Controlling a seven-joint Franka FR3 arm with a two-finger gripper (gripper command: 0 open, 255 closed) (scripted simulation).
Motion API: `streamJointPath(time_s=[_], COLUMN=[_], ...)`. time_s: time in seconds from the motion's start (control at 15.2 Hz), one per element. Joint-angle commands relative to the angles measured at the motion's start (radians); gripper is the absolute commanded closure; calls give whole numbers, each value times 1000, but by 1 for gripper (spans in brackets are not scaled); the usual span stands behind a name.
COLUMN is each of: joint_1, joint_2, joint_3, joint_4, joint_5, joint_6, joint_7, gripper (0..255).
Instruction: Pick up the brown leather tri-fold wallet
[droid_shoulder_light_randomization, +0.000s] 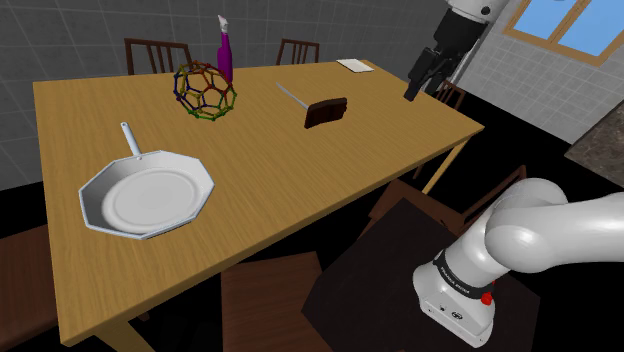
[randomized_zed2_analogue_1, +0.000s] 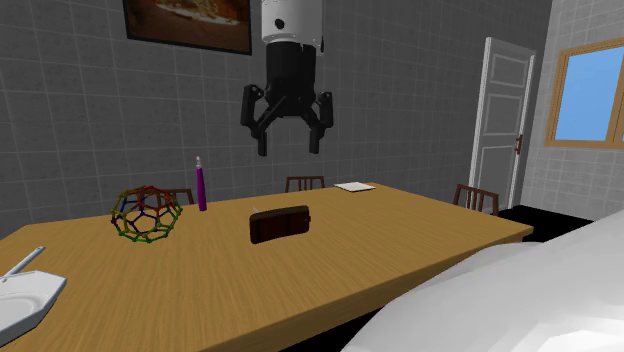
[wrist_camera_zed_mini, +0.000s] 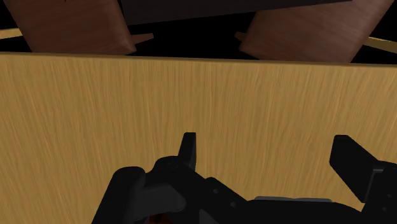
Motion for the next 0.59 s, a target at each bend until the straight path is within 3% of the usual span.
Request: streamJointPath(time_s=[0.0,0.53], joint_1=[0,59], joint_2=[0,172], joint_3=[0,-227], joint_4=[0,9], joint_5=[0,-99], joint_6=[0,162], joint_7=[0,-433], gripper=[0,0])
